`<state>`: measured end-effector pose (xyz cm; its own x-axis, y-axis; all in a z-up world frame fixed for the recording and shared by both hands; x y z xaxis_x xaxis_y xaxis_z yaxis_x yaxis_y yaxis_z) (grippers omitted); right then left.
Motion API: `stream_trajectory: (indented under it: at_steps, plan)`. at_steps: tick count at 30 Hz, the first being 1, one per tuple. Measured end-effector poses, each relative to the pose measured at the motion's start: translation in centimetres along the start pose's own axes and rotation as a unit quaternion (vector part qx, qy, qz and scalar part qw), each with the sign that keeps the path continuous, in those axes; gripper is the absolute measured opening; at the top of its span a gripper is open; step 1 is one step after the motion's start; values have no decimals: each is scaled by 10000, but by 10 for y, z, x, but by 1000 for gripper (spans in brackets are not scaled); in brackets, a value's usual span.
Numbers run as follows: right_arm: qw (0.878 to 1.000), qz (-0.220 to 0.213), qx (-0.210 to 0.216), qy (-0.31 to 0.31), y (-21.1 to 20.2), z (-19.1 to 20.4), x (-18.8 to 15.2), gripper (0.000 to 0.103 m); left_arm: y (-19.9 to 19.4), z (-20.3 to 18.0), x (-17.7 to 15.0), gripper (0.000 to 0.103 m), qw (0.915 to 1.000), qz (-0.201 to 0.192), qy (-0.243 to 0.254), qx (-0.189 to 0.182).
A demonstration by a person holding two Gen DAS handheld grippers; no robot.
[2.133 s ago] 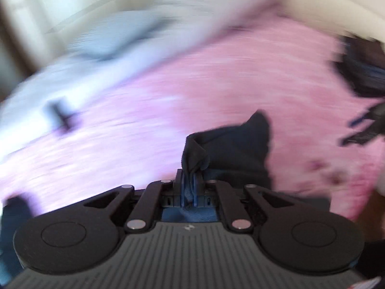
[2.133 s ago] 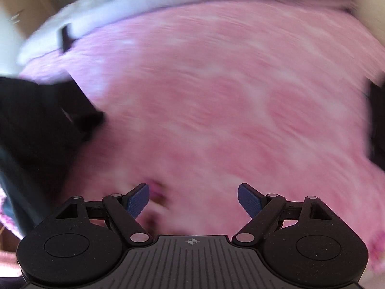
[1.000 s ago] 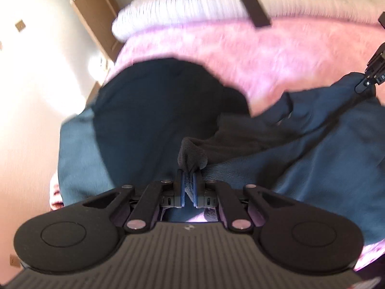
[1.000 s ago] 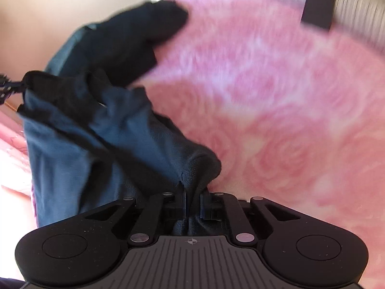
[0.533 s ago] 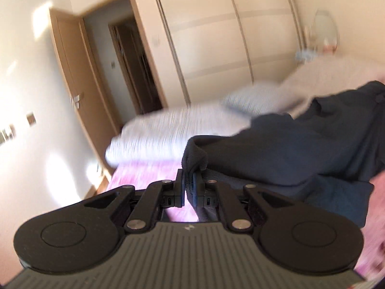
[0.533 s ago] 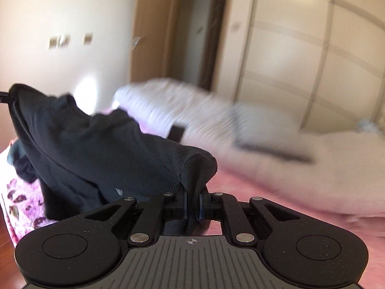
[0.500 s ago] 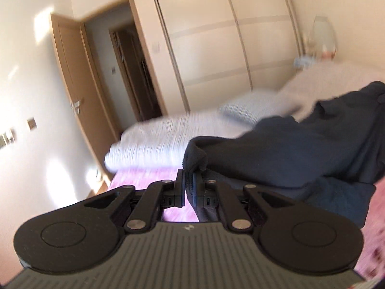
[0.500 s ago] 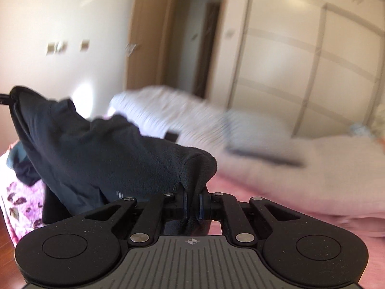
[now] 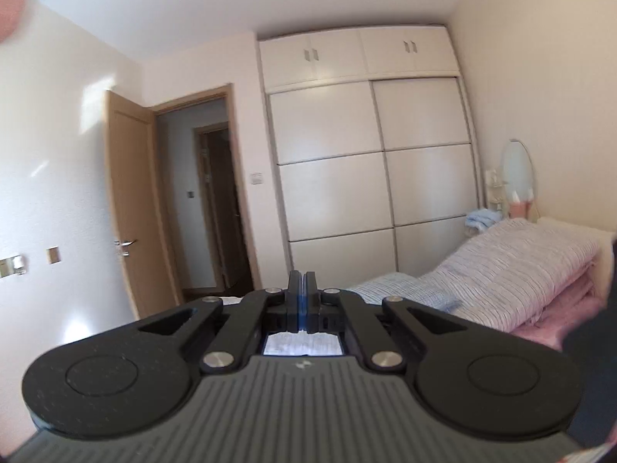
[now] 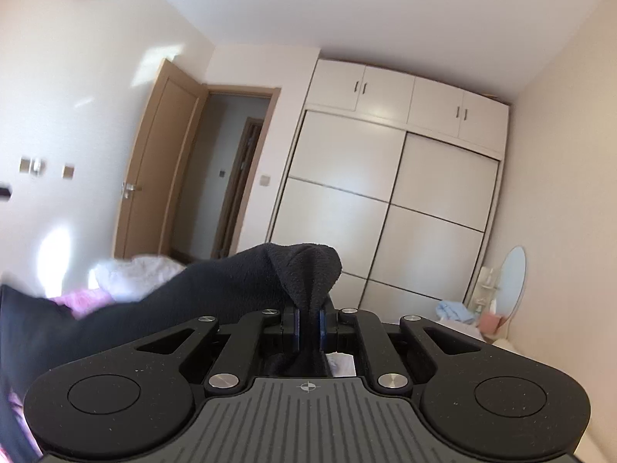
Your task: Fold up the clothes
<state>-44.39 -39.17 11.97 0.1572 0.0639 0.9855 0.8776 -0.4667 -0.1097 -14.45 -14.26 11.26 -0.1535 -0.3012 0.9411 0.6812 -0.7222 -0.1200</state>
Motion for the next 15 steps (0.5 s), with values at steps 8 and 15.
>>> stream_trajectory:
  at_steps: [8, 15]
  plan:
    - [9717, 2350, -124, -219, 165, -31, -181, 8, 154, -150, -152, 19, 9666, 1739, -155, -1875]
    - [9401, 3375, -480, 50, 182, -74, -284, 8, 160, -311, -309, 35, 8628, 3348, -875, -3685]
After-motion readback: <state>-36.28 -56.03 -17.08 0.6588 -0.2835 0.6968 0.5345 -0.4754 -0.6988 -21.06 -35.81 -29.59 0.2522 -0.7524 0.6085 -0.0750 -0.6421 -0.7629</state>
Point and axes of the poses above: each gripper's, at about its wrist camera, not at the fingertips, and y roughly the way its jaws point, z to its left, x to its top, the point moved 3 cm from there along y, roughly the way its jaws point, and after that the axes turned 9 degrees about y, right-handed, at the moved point
